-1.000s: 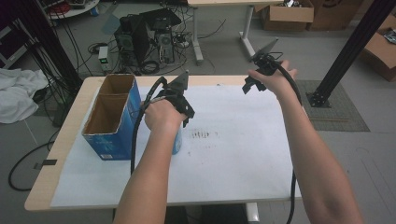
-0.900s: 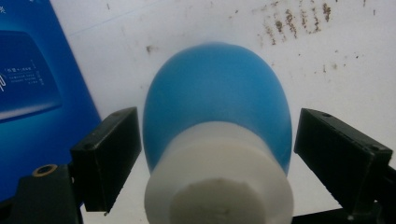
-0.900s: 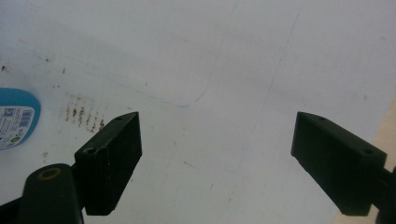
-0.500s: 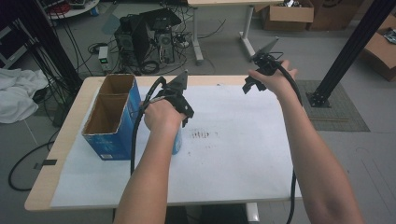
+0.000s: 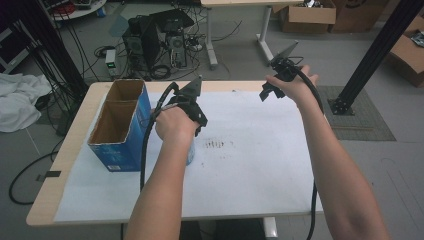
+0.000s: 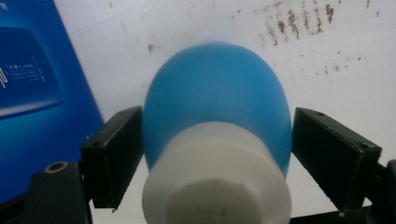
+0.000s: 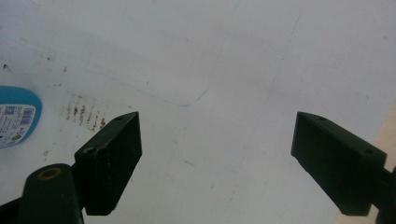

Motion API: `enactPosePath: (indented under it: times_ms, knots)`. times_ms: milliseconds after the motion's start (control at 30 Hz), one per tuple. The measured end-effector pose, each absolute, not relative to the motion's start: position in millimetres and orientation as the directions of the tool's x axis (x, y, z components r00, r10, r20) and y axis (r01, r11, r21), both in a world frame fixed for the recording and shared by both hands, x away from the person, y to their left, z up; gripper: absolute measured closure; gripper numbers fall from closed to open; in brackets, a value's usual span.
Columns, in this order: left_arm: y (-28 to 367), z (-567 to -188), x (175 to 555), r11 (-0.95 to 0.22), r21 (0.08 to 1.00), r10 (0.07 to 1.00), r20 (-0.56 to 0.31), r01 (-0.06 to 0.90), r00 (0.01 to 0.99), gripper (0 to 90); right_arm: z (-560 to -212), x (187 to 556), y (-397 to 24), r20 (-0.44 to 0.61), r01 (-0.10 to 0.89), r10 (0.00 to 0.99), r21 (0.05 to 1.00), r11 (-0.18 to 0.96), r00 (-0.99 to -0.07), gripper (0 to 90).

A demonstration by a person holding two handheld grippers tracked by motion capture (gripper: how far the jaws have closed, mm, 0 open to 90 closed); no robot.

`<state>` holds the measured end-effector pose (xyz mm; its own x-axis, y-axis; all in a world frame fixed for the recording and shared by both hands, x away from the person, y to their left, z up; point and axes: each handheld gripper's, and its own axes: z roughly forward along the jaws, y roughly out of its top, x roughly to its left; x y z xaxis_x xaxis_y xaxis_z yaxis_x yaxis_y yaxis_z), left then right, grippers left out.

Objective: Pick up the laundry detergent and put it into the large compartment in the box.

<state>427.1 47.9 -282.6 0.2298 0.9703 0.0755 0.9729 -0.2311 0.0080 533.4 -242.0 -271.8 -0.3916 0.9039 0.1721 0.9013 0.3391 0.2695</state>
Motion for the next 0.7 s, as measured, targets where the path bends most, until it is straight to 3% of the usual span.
enactPosePath:
  times_ms: [267,700]
  knots:
    - [47.1,-284.0,429.2,-0.215,0.017,0.974,0.075,0.976,0.214,22.8,-275.0,534.1,-242.5,0.175,0.900,0.902,0.270,0.342,-0.395,16.5]
    - [49.6,-281.5,429.8,-0.202,0.027,0.977,0.072,0.979,0.200,37.0,-275.9,534.9,-242.1,0.176,0.899,0.901,0.271,0.343,-0.397,16.5]
